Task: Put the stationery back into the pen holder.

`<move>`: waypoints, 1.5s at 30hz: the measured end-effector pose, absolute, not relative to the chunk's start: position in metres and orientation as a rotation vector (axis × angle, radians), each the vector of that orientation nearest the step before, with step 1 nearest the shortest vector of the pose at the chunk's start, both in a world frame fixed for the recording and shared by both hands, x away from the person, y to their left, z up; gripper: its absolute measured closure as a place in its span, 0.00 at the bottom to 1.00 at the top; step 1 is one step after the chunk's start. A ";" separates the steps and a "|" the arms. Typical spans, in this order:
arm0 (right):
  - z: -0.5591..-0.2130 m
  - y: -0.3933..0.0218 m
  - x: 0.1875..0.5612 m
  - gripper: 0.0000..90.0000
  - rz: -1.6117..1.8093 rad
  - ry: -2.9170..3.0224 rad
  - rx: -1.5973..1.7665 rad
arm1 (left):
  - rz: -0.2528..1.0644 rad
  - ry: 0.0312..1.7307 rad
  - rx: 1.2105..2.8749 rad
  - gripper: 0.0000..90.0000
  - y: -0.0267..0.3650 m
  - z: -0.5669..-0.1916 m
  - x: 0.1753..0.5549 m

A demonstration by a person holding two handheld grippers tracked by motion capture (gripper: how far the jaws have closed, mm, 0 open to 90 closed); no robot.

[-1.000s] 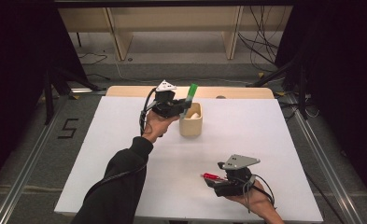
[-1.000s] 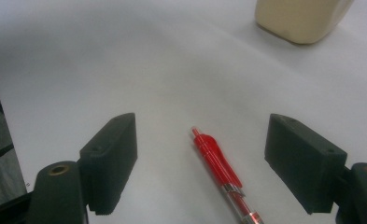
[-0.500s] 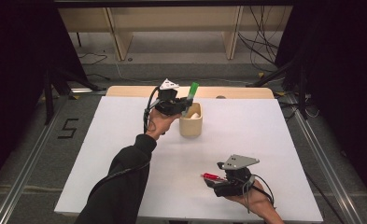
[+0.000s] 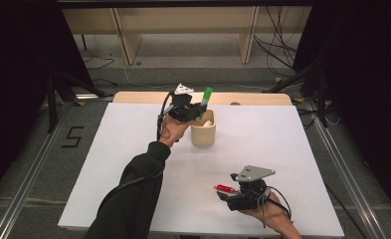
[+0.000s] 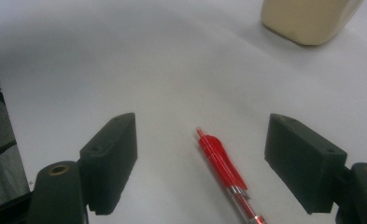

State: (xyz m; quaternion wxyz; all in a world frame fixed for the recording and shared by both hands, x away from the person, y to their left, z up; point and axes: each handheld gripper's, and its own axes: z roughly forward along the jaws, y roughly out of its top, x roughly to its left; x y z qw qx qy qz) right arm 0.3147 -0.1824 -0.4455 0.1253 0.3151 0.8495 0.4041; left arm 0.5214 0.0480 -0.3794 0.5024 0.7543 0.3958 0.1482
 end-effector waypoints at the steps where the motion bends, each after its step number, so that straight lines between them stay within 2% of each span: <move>1: -0.446 -0.182 0.315 0.29 1.178 2.474 0.918 | 0.362 0.959 1.824 0.85 0.048 -0.380 0.522; 23: -0.446 -0.181 0.314 0.29 1.181 2.484 0.904 | 0.359 0.993 1.844 0.84 0.037 -0.392 0.526; 24: -0.446 -0.181 0.314 0.29 1.180 2.485 0.903 | 0.351 0.994 1.851 0.75 0.036 -0.390 0.525; 26: -0.445 -0.181 0.314 0.29 1.189 2.485 0.908 | 0.336 0.987 1.863 0.50 0.034 -0.386 0.522; 29: -0.446 -0.182 0.314 0.29 1.183 2.482 0.910 | 0.322 0.981 1.836 0.38 0.039 -0.376 0.516; 37: -0.444 -0.183 0.315 0.29 1.175 2.463 0.916 | 0.254 0.922 1.857 0.30 0.062 -0.353 0.493; 45: -0.443 -0.184 0.316 0.29 1.151 2.462 0.924 | 0.221 0.921 1.886 0.26 0.087 -0.355 0.476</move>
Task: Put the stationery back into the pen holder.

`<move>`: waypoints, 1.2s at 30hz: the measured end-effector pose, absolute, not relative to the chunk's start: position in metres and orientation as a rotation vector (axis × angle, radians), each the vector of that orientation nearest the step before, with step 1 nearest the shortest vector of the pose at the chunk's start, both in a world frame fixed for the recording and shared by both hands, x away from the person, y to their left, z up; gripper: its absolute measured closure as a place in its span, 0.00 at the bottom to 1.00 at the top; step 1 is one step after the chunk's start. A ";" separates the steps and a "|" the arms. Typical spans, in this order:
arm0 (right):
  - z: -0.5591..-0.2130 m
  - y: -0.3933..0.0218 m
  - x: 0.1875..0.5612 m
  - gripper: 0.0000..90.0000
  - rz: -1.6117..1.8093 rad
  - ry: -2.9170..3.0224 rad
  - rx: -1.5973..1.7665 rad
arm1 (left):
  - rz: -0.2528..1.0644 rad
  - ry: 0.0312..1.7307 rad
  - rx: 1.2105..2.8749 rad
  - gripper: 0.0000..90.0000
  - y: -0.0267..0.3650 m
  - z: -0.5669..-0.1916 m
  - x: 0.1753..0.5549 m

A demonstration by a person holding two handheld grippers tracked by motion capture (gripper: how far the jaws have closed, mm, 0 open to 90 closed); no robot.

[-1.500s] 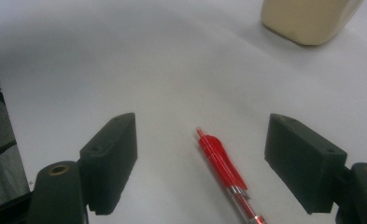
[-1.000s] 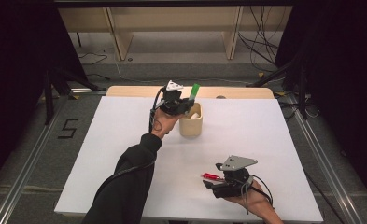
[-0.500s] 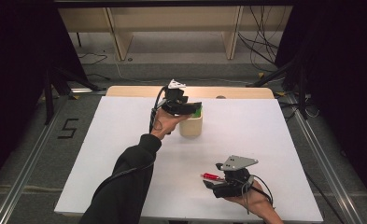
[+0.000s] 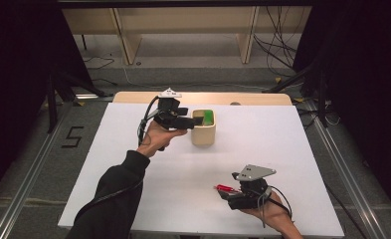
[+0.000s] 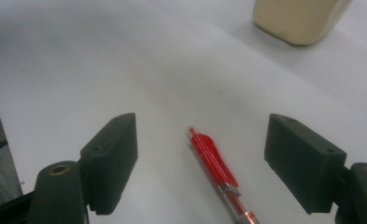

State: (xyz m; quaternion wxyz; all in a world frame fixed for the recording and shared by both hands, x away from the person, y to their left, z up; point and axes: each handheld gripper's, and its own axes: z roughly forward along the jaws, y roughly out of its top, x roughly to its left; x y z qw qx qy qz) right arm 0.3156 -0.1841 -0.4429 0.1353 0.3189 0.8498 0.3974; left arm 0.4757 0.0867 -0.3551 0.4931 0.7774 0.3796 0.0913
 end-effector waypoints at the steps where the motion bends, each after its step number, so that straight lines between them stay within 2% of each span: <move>1: -0.443 -0.185 0.316 0.29 1.147 2.466 0.923 | 0.206 0.927 1.888 0.26 0.090 -0.357 0.474; 8: -0.444 -0.187 0.321 0.29 1.120 2.479 0.942 | 0.217 0.932 1.891 0.22 0.118 -0.369 0.455; 12: -0.443 -0.188 0.323 0.29 1.095 2.505 0.931 | 0.149 0.930 1.876 0.21 0.133 -0.379 0.439; 17: -0.444 -0.188 0.324 0.29 1.070 2.538 0.925 | 0.143 0.931 1.856 0.20 0.147 -0.387 0.425; 36: -0.446 -0.194 0.328 0.29 0.940 2.621 0.902 | 0.165 0.861 1.879 0.20 0.154 -0.400 0.396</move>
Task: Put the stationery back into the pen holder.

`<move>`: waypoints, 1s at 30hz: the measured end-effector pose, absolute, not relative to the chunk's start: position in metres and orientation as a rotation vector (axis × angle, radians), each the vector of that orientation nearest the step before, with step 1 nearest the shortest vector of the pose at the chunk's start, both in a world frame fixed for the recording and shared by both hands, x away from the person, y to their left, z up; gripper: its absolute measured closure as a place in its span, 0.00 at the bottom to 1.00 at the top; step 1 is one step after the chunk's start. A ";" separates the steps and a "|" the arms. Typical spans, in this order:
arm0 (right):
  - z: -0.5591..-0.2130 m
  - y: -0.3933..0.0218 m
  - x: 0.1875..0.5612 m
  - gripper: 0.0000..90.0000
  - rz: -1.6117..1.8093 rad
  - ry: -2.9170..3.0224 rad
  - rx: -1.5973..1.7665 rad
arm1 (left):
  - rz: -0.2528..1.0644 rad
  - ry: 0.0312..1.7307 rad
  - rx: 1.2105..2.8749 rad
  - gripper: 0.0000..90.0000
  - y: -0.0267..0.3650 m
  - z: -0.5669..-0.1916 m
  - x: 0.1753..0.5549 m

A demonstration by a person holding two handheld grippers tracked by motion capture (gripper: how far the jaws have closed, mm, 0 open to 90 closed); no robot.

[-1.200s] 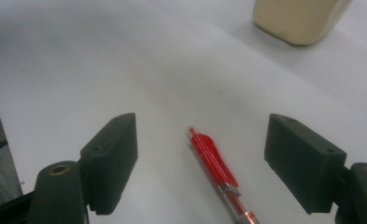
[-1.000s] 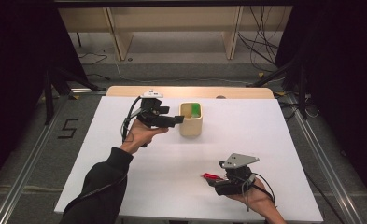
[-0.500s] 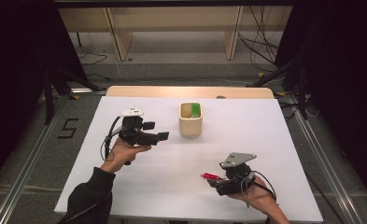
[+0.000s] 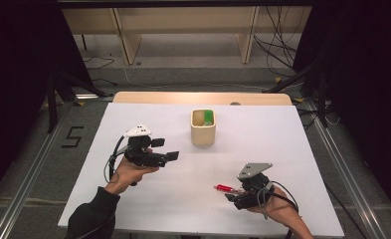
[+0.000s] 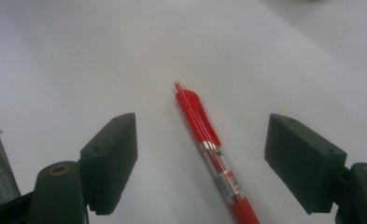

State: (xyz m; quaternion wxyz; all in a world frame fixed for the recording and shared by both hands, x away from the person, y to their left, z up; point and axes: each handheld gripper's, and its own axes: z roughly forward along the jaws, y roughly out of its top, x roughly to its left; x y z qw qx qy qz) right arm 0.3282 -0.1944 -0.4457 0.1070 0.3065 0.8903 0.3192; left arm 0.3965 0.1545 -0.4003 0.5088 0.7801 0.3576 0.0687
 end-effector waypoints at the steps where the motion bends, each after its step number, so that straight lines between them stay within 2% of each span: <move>1: -0.446 -0.195 0.329 0.29 0.933 2.626 0.901 | 0.167 0.857 1.877 0.20 0.155 -0.401 0.395; 17: -0.448 -0.207 0.340 0.35 0.691 2.732 0.885 | 0.171 0.804 1.911 0.19 0.158 -0.419 0.370; 30: -0.455 -0.212 0.346 0.53 0.595 2.796 0.885 | 0.215 0.794 1.915 0.19 0.164 -0.431 0.357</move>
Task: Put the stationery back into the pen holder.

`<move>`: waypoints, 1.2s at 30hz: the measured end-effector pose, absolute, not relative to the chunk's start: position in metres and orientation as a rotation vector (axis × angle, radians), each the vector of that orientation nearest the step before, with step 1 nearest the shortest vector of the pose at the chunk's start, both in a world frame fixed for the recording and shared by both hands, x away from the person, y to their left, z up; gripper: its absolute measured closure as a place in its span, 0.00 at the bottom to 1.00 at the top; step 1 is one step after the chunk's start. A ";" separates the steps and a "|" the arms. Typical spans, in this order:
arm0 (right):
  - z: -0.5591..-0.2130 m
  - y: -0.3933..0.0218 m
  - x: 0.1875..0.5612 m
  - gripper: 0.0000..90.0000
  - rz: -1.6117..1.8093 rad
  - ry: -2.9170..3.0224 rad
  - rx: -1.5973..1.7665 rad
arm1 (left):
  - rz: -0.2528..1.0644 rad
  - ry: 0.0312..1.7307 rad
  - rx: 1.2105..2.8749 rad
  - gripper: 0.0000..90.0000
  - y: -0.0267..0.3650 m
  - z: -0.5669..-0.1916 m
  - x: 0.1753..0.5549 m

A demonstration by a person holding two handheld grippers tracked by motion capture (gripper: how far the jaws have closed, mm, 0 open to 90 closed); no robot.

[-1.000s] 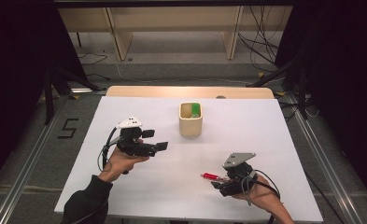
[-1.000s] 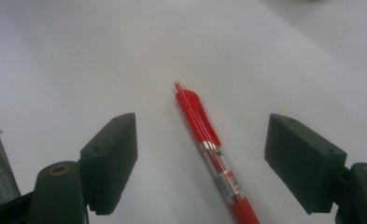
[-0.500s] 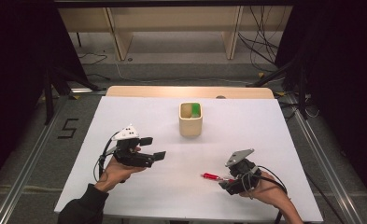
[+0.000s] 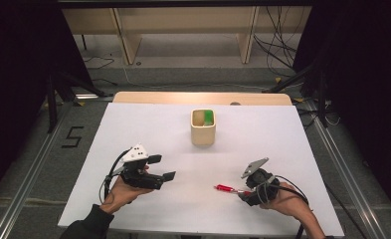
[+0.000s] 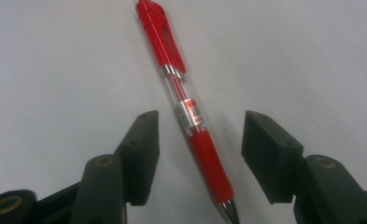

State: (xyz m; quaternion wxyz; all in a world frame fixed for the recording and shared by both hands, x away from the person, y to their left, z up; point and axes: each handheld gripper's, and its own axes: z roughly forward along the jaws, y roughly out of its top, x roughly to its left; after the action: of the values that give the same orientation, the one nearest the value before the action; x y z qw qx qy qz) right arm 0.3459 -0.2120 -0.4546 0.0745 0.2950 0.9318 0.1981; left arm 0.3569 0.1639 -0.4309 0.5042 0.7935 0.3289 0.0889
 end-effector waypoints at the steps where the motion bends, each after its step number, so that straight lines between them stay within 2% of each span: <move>1: -0.455 -0.212 0.346 0.54 0.585 2.800 0.887 | 0.216 0.795 1.914 0.19 0.165 -0.431 0.356; 12: -0.458 -0.209 0.348 0.65 0.508 2.829 0.861 | 0.255 0.800 1.885 0.19 0.175 -0.438 0.350; 30: -0.457 -0.201 0.351 0.80 0.415 2.886 0.845 | 0.250 0.824 1.899 0.19 0.181 -0.441 0.346; 36: -0.457 -0.198 0.351 0.88 0.382 2.912 0.796 | 0.246 0.814 1.902 0.19 0.180 -0.441 0.346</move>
State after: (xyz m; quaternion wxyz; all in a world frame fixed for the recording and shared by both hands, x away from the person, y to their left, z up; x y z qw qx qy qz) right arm 0.3509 -0.1977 -0.4567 0.0494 0.2614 0.9558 0.1255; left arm 0.3463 0.1797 -0.4408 0.5047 0.7881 0.3372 0.1021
